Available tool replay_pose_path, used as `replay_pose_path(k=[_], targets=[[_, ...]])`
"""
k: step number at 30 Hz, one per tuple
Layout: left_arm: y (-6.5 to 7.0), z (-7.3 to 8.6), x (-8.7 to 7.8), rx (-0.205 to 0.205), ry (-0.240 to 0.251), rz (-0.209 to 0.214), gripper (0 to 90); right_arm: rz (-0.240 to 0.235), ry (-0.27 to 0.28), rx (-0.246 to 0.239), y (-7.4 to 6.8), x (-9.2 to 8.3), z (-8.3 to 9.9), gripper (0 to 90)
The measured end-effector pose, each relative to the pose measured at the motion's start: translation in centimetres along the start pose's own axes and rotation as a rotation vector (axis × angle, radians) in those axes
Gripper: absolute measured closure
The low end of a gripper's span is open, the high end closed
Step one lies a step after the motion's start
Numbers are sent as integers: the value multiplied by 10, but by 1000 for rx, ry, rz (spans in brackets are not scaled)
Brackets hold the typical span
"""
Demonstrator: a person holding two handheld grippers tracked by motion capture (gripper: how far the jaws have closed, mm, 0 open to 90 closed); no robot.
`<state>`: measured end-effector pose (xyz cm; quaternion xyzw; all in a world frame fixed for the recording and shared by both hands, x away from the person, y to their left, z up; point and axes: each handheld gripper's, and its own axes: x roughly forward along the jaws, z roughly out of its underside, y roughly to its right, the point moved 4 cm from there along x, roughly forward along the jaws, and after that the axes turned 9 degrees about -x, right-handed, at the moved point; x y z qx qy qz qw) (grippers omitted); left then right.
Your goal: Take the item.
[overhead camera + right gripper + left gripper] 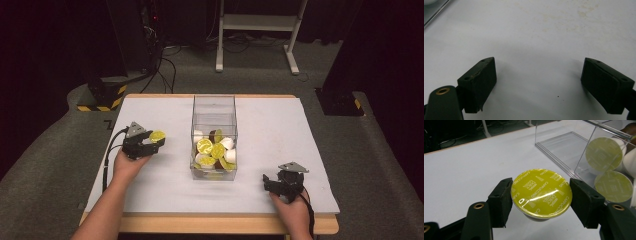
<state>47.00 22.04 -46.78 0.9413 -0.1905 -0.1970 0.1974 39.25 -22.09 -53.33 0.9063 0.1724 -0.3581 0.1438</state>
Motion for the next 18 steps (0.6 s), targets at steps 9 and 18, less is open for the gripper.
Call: replay_pose_path(k=[9,18], targets=[[-10,3,14,-16,-24,-26,377,1,0,0,0,0,0,130],[-17,14,31,-37,-55,-58,377,1,1,0,0,0,0,131]])
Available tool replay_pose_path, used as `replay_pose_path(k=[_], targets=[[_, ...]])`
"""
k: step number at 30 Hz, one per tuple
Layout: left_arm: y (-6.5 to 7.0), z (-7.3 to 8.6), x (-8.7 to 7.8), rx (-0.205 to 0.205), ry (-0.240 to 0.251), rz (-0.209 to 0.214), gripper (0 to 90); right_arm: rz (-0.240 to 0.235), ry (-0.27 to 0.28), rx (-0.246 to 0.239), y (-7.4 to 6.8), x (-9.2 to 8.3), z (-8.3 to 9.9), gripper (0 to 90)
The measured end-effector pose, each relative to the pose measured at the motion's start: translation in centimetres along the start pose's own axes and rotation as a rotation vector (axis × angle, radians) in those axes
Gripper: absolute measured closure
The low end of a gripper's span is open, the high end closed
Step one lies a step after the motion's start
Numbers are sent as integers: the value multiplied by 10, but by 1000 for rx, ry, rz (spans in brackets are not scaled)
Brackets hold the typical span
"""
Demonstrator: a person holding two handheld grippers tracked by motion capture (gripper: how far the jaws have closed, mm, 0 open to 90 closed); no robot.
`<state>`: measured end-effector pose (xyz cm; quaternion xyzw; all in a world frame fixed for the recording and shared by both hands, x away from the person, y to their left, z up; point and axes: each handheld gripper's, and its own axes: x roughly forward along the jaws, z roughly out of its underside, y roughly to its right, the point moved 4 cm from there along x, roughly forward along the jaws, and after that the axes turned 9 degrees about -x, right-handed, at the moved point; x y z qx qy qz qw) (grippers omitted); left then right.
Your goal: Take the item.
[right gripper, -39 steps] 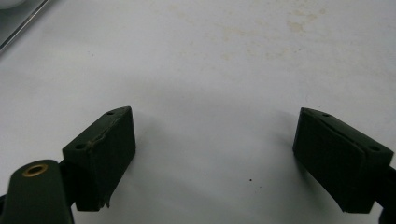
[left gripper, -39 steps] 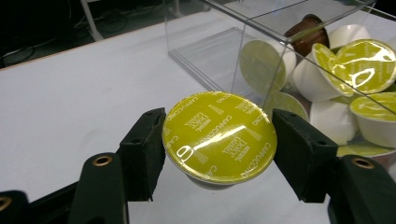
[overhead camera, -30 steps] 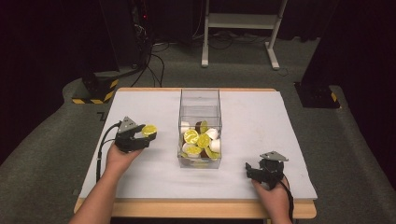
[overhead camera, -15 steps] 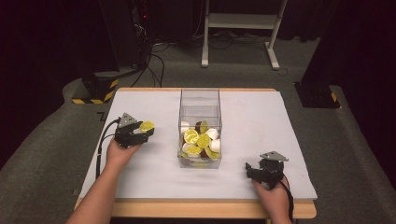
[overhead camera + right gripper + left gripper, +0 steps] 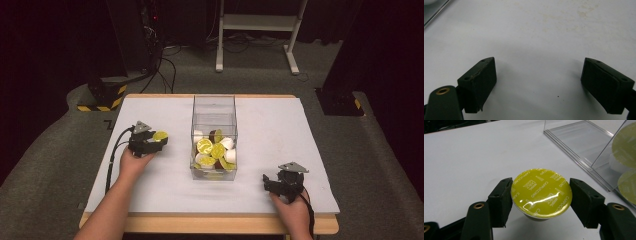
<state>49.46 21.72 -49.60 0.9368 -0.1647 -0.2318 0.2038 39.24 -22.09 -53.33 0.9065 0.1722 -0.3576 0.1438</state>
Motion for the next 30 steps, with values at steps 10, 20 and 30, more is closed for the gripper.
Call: replay_pose_path(k=[10,20,30], targets=[[-7,8,15,-21,-22,-36,377,1,0,0,0,0,0,131],[-5,13,20,-29,-27,-38,374,1,0,0,0,0,0,131],[3,10,9,-14,-18,-30,267,2,0,-1,0,0,0,131]])
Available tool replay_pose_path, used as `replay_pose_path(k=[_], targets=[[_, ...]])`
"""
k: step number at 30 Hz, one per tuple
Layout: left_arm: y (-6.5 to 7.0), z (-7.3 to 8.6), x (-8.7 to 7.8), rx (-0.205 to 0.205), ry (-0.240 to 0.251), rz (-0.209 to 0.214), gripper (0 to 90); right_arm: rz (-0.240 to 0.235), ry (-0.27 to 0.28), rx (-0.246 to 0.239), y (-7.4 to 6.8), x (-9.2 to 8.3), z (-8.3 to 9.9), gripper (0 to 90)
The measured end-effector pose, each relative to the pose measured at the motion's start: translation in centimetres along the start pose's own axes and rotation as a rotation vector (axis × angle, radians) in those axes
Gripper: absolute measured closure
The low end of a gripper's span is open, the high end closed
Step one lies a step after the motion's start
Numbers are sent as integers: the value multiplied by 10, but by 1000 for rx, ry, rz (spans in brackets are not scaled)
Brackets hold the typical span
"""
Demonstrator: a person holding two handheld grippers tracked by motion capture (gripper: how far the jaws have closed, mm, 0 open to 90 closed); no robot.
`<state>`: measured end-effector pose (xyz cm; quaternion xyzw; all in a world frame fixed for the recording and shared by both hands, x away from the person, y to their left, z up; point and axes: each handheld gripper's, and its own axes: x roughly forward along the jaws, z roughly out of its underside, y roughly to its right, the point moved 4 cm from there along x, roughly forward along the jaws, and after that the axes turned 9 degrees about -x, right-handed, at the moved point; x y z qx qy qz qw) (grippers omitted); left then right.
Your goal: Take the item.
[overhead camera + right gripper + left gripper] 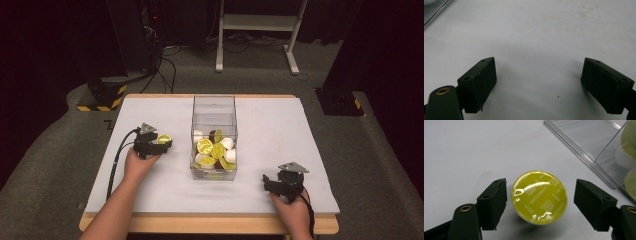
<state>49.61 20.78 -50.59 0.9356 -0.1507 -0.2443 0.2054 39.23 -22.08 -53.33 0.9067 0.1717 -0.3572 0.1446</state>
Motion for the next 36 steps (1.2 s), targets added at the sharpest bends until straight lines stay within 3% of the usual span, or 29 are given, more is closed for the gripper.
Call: replay_pose_path(k=[16,25,36], targets=[[-4,8,-31,-10,3,12,299,-1,-1,-1,0,0,0,131],[2,11,-54,-24,-4,48,316,0,0,0,0,0,0,131],[6,31,-77,-7,-42,71,333,0,0,0,0,0,0,131]])
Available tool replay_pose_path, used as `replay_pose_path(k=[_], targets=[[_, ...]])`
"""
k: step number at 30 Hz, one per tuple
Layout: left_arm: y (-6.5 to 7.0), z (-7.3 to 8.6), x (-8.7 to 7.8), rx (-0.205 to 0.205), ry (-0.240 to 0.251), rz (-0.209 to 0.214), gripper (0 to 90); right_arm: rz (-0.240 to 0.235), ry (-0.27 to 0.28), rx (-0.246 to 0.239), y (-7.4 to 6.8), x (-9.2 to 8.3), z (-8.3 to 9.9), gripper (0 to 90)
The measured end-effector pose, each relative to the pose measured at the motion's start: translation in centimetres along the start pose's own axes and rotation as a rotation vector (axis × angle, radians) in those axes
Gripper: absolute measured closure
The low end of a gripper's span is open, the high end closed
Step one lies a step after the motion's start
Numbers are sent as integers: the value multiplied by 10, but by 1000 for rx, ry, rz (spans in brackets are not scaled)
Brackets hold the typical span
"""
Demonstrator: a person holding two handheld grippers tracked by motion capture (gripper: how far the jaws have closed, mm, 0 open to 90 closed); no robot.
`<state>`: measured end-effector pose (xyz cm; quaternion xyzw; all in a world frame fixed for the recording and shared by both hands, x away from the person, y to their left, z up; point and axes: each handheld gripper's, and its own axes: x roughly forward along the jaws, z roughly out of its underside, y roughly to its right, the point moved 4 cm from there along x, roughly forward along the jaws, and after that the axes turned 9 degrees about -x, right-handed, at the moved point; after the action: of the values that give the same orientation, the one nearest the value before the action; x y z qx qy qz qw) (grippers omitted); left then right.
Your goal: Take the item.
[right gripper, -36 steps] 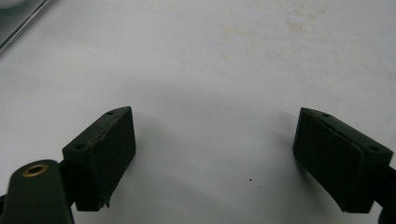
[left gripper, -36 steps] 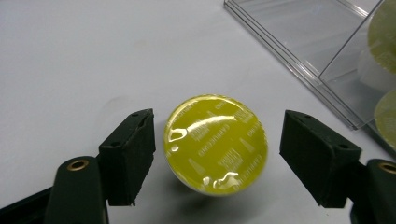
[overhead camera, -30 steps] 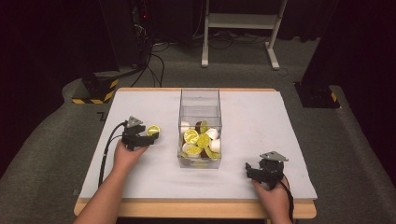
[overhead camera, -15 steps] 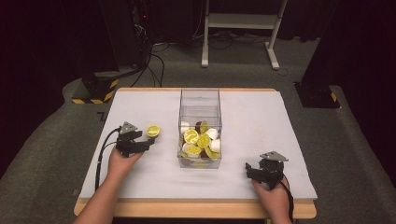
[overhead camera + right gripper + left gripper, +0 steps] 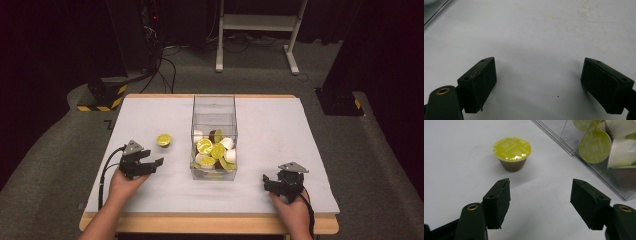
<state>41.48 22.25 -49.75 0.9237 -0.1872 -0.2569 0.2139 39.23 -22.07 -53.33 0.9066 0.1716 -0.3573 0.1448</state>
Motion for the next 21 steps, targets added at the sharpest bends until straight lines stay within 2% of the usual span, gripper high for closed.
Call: replay_pose_path(k=[7,11,16,17,18,21], targets=[[-2,25,-11,36,-43,3,353,0,0,0,0,0,0,131],[-10,41,-14,80,-83,-31,365,0,0,0,0,0,0,131],[-12,50,-20,124,-69,-42,360,-1,-1,2,0,0,0,131],[-12,51,-20,125,-63,-45,358,0,0,0,0,0,0,131],[-11,51,-20,101,-47,-40,358,-1,-1,2,0,0,0,131],[-12,51,-20,113,-53,-43,356,0,0,1,0,0,0,131]])
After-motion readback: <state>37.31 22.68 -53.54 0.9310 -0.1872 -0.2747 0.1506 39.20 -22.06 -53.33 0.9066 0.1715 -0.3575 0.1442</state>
